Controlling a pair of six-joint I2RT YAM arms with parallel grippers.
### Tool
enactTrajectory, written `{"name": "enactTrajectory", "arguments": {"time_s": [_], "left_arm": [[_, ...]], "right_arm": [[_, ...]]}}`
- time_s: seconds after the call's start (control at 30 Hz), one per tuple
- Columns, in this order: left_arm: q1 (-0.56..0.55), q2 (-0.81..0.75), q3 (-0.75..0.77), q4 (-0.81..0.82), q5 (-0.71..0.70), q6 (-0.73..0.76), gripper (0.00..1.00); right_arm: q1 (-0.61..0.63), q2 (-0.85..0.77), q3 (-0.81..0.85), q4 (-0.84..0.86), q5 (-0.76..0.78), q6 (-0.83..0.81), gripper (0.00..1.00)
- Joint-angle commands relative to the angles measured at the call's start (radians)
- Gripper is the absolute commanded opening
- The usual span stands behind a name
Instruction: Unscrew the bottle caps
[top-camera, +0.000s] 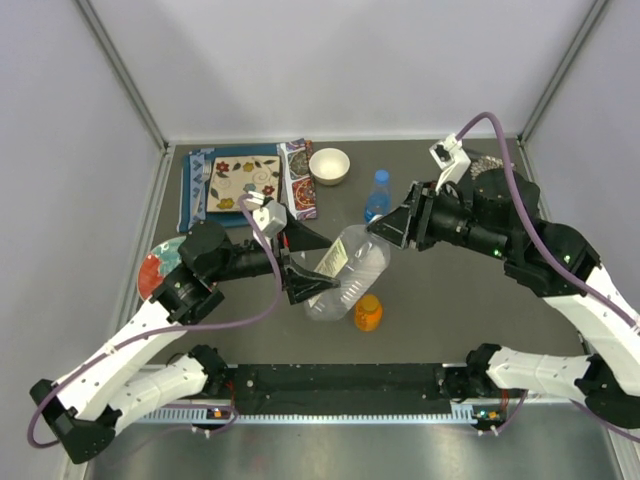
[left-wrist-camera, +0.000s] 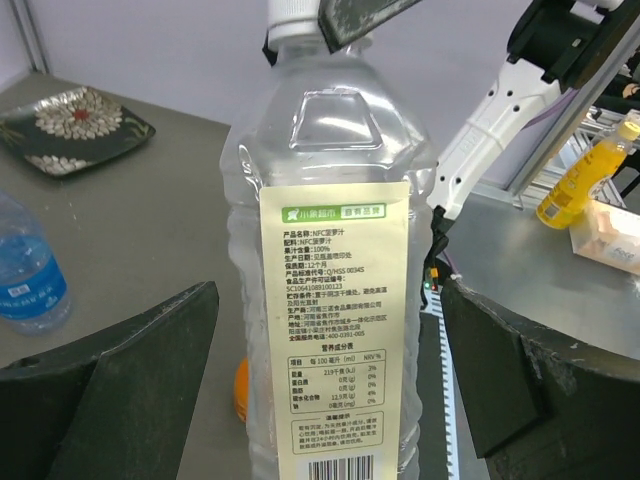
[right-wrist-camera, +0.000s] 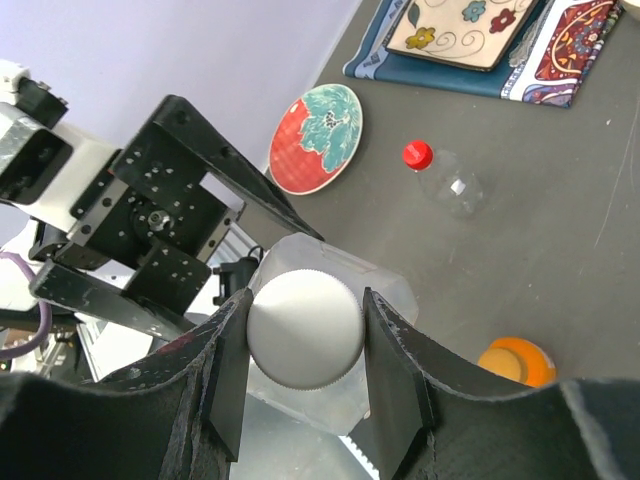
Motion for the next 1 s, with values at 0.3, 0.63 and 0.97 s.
{"name": "enactTrajectory", "arguments": {"time_s": [0.3,0.63,0.97], "left_arm": [[-0.045,0.075,-0.018,0.011,-0.048,0.015,0.98],[-0.047,0.132,-0.028,0.042,0.038,0.003,0.95],[-0.048,0.163,-0.015,0.042,0.078,0.018,0.41]], "right_arm": [[-0.011,0.016,0.039,0.121,-0.056,0.020,0.00],[-0.009,0.019,0.010,0.154,-0.129,0.009,0.00],[-0.009,-0.010,-0.057,0.158,-0.111,-0.012,0.02]]}}
